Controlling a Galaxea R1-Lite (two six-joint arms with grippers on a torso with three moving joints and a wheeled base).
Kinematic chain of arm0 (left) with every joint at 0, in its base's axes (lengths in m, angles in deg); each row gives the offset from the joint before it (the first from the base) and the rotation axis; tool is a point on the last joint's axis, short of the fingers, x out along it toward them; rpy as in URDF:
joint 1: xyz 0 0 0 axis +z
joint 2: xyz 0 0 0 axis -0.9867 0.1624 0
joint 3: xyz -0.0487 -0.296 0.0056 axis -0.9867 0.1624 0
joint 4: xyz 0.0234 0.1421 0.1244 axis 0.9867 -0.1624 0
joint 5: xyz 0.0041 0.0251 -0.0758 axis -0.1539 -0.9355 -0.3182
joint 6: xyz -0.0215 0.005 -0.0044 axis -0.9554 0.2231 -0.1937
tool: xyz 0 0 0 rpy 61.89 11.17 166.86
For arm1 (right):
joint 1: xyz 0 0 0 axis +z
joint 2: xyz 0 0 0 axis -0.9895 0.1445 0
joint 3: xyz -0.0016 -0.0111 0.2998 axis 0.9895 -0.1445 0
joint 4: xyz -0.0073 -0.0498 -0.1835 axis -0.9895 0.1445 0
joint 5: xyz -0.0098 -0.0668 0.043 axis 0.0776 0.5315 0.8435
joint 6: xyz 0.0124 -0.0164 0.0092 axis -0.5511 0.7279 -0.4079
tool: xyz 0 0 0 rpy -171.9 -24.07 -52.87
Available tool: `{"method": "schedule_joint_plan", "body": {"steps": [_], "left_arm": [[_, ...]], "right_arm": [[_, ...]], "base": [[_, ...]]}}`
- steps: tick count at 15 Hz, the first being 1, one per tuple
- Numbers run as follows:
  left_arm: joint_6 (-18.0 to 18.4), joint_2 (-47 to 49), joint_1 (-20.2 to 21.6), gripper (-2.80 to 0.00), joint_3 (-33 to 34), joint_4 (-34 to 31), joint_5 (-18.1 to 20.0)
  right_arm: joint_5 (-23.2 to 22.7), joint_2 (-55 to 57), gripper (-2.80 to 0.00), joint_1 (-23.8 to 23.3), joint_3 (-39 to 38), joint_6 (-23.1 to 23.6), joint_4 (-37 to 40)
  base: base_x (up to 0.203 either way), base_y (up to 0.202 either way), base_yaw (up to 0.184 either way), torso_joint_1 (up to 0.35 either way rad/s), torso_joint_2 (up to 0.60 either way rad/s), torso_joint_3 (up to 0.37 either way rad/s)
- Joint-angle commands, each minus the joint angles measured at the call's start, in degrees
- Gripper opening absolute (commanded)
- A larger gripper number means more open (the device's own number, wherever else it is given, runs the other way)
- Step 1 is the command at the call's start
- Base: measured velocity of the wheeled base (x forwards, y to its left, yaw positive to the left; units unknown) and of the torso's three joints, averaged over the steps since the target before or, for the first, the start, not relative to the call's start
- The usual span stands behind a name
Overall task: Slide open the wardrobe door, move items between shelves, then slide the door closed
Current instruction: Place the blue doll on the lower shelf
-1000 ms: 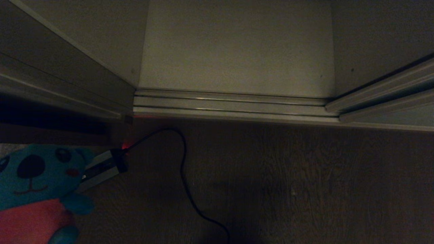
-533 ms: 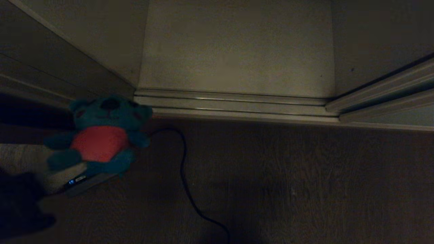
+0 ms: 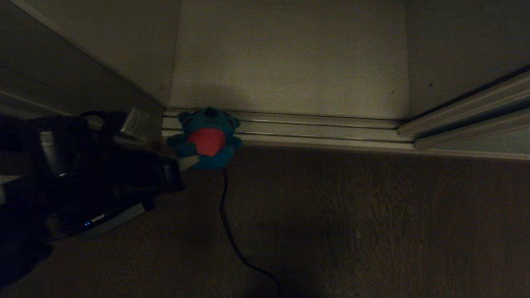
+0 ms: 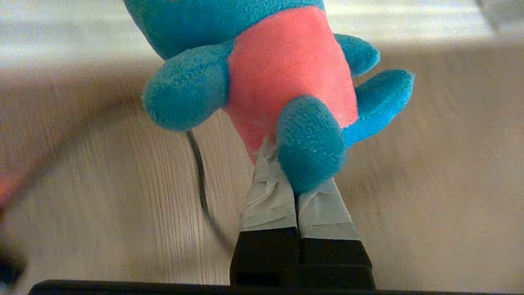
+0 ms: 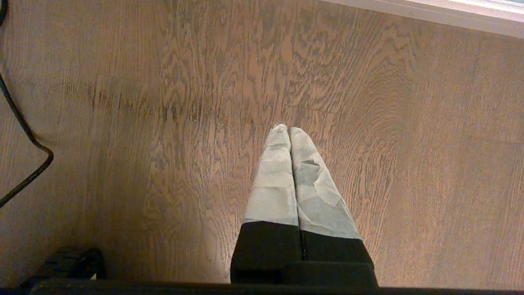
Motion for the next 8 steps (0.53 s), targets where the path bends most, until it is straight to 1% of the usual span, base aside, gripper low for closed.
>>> {"method": "schedule_joint_plan", "body": {"steps": [1, 2, 3, 5, 7, 8], "left_arm": [[-0.5, 13.4, -3.3, -2.80, -6.2, 10.0, -8.3], [-0.6, 16.6, -3.8, -2.80, -10.2, 12.6, -11.0], [-0.6, 19.0, -4.1, -2.80, -13.8, 14.1, -12.6], [-0.4, 22.5, -4.3, -2.80, -20.3, 15.4, -14.4], [1.4, 25.9, -4.4, -2.80, -25.4, 16.0, -17.0], [2.2, 28.5, -4.4, -2.80, -28.6, 16.7, -17.7]], "right_arm": [[0.0, 0.0, -2.80, 0.0, -0.2, 0.0, 0.0], [-0.1, 0.0, -2.80, 0.0, -0.2, 0.0, 0.0], [-0.1, 0.0, -2.80, 0.0, -0.2, 0.0, 0.0], [-0.1, 0.0, -2.80, 0.0, -0.2, 0.0, 0.0], [-0.1, 0.0, -2.80, 0.0, -0.2, 0.0, 0.0], [0.0, 0.0, -2.80, 0.0, -0.2, 0.0, 0.0]], "base": [[0.000, 0.000, 0.000, 0.000, 0.00, 0.000], [0.000, 0.000, 0.000, 0.000, 0.00, 0.000], [0.000, 0.000, 0.000, 0.000, 0.00, 0.000], [0.000, 0.000, 0.000, 0.000, 0.00, 0.000], [0.000, 0.000, 0.000, 0.000, 0.00, 0.000], [0.000, 0.000, 0.000, 0.000, 0.00, 0.000]]}}
